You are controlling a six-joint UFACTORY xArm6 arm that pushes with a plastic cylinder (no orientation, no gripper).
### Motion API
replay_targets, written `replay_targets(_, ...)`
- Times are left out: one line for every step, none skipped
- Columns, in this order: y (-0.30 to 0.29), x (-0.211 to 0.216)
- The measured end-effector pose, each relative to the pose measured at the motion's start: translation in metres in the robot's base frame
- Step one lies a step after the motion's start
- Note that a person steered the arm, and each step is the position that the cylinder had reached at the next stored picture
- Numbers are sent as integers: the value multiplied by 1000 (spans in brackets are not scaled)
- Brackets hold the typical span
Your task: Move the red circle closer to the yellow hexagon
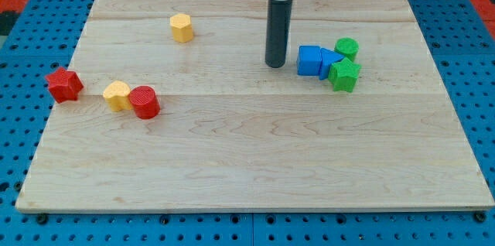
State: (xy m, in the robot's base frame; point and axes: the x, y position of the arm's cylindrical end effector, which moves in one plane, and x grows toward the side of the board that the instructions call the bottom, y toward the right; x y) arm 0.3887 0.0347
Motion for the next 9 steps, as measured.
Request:
replay_targets(-5,55)
replay_targets(-52,105)
replay_targets(-138,138)
replay_targets(-165,110)
replay_targets(-165,76)
replay_targets(-164,59)
replay_targets(-168,72)
replay_targets(-218,84)
replay_targets(-232,80)
